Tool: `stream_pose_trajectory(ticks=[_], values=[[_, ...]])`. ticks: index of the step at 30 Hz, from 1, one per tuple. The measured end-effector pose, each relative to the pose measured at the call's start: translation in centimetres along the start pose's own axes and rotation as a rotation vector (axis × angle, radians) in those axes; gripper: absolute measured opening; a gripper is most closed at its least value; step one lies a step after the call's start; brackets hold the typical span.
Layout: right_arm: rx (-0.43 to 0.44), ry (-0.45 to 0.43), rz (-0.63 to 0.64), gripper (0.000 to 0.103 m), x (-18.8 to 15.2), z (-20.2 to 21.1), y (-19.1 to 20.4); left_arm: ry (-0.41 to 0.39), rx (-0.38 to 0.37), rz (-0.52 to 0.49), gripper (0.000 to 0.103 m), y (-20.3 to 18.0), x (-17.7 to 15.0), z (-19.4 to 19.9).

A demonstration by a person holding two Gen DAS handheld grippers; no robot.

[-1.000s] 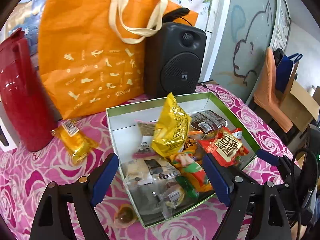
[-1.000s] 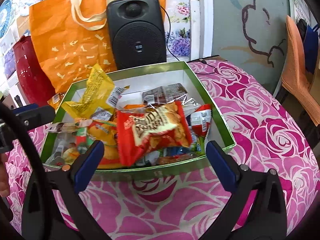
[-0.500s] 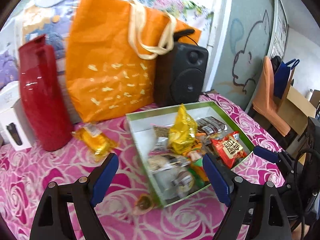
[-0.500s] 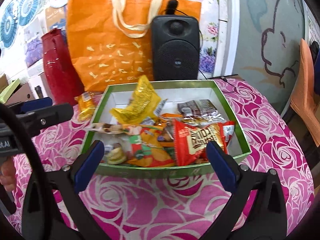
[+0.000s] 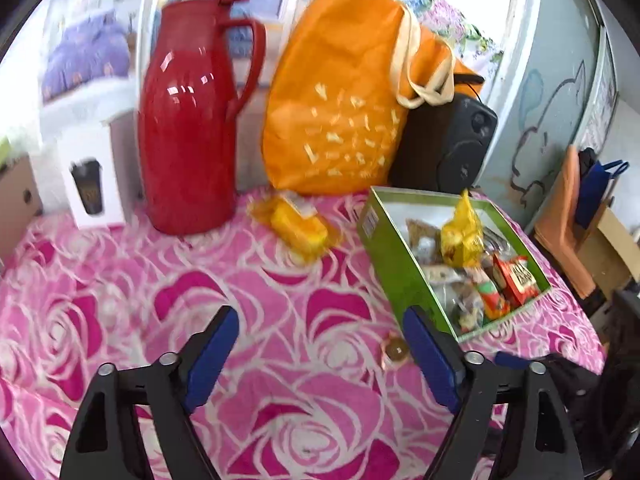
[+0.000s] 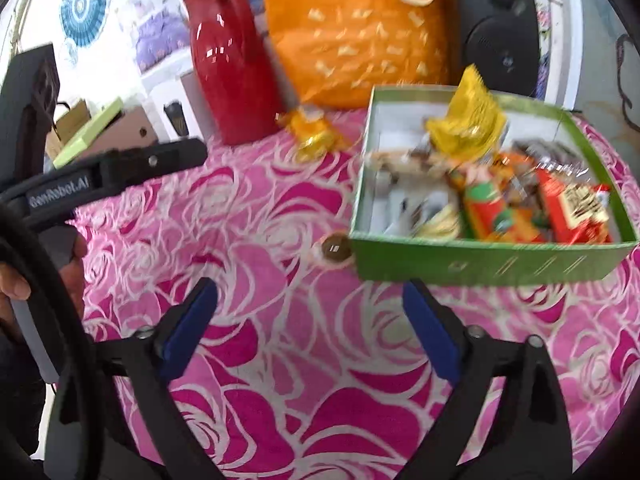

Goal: Organize snacks
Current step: 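Move both tools back toward the yellow packet and brown round snack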

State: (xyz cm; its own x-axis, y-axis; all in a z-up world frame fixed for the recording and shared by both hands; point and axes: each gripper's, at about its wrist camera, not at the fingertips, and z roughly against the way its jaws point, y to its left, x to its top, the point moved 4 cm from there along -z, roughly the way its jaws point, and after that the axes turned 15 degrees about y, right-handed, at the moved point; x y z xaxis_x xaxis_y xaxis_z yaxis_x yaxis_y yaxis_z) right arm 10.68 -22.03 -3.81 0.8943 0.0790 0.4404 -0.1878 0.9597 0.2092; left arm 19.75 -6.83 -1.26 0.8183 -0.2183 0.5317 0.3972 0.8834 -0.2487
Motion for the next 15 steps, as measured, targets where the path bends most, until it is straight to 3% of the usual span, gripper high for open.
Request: stream_pose_trajectory(ticks=[2, 5, 12, 13, 14, 15], values=[[-0.008, 0.020, -0.005, 0.075, -0.4, -0.6, 0.1, 0.044, -0.050, -0.040, 0.064, -0.8, -0.7, -1.2], [-0.038, 0.022, -0.020, 0.074, -0.5, -0.6, -0.6, 0.118, -0.101, -0.117, 0.049, -2.6, -1.3, -4.1], [-0.104, 0.048, -0.081, 0.074, -1.8, -0.5, -3.8, 0.216, -0.120, -0.171, 0.048, -6.0, -0.9, -9.4], [-0.107, 0.054, -0.092, 0.074, -2.0, -0.7, -4.2, 0.230, -0.125, -0.182, 0.030, -6.3, -1.0, -9.9], [-0.107, 0.056, -0.097, 0.074, -2.0, -0.7, -4.4, 0.253, -0.130, -0.204, 0.003, -6.7, -1.3, -10.4], [-0.103, 0.058, -0.101, 0.074, -2.1, -0.8, -4.5, 0.273, -0.126, -0.216, 0.003, -6.8, -1.6, -10.6]])
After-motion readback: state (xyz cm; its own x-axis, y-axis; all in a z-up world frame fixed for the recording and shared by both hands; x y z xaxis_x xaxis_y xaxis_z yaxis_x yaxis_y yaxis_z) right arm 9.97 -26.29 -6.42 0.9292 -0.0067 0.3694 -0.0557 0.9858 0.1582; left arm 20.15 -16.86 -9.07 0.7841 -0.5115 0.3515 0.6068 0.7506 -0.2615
